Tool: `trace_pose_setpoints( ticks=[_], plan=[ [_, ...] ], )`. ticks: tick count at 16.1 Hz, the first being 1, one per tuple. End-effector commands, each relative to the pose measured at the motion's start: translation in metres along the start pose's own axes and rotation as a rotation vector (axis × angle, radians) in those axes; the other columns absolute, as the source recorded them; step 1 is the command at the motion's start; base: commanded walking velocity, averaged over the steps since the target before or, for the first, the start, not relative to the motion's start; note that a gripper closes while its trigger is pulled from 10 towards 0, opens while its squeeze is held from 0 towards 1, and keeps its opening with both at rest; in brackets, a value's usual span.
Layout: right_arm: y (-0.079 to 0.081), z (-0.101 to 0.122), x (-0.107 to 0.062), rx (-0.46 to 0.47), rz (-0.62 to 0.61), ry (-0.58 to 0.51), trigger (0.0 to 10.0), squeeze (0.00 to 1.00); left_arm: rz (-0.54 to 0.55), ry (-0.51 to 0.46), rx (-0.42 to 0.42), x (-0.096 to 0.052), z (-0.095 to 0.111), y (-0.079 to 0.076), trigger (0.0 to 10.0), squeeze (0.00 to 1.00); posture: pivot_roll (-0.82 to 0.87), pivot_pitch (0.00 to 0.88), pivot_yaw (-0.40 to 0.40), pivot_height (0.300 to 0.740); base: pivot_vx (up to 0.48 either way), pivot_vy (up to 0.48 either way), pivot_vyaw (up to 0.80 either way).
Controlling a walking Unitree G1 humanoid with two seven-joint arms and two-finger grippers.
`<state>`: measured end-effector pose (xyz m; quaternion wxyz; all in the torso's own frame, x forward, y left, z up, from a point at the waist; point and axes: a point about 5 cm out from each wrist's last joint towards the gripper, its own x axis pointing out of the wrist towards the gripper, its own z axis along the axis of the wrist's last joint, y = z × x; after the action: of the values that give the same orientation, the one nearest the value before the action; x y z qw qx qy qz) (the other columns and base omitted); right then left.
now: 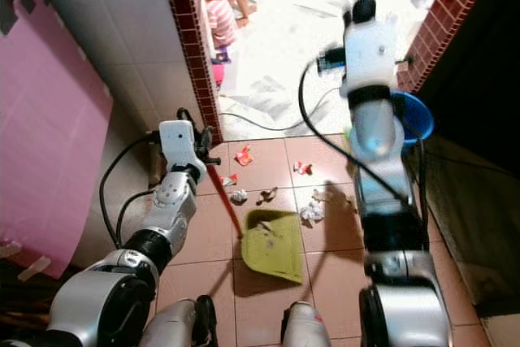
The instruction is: Sweep floor
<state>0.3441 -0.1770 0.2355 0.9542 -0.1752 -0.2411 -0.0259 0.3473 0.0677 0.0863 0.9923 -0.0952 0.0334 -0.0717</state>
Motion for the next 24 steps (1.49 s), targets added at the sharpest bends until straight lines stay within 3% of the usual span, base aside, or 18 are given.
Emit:
trace_pose_setpoints(
  ticks=[1, 4, 7, 10, 12, 16, 24],
  plan=[
    [-0.004, -0.012, -0.009, -0.004, -0.033, 0.075, 10.0, 0.00, -0.071, 0.003, -0.082, -0.001, -0.001, -0.016, 10.0, 0.00, -0.20, 0.156, 0.070, 0.740, 0.000, 0.000, 0.00],
    [0.009, -0.048, -0.047, 0.122, -0.084, 0.268, 10.0, 0.00, -0.074, -0.105, -0.063, -0.005, 0.018, 0.009, 10.0, 0.00, -0.17, 0.143, 0.079, 0.740, 0.000, 0.000, 0.00],
    [0.028, -0.058, -0.067, 0.161, -0.035, 0.326, 10.0, 0.00, -0.025, -0.205, -0.045, -0.012, 0.042, 0.029, 10.0, 0.00, -0.16, 0.129, 0.088, 0.740, 0.000, 0.000, 0.00],
    [0.039, -0.056, -0.076, 0.187, 0.011, 0.341, 10.0, 0.00, -0.005, -0.252, -0.010, -0.022, 0.056, 0.039, 10.0, 0.00, -0.16, 0.118, 0.090, 0.740, 0.000, 0.000, 0.00],
    [0.047, -0.052, -0.077, 0.252, 0.018, 0.323, 10.0, 0.00, 0.020, -0.266, 0.017, -0.031, 0.063, 0.042, 10.0, 0.00, -0.14, 0.104, 0.092, 0.740, 0.000, 0.000, 0.00],
    [0.053, -0.049, -0.073, 0.281, 0.005, 0.328, 10.0, 0.00, 0.028, -0.219, 0.028, -0.041, 0.061, 0.037, 10.0, 0.00, -0.14, 0.108, 0.090, 0.740, 0.000, 0.000, -0.40],
    [0.048, -0.044, -0.064, 0.260, -0.001, 0.292, 10.0, 0.00, 0.002, -0.196, 0.005, -0.041, 0.069, 0.024, 10.0, 0.00, -0.15, 0.141, 0.081, 0.740, 0.000, -0.232, 0.00]
  ],
)
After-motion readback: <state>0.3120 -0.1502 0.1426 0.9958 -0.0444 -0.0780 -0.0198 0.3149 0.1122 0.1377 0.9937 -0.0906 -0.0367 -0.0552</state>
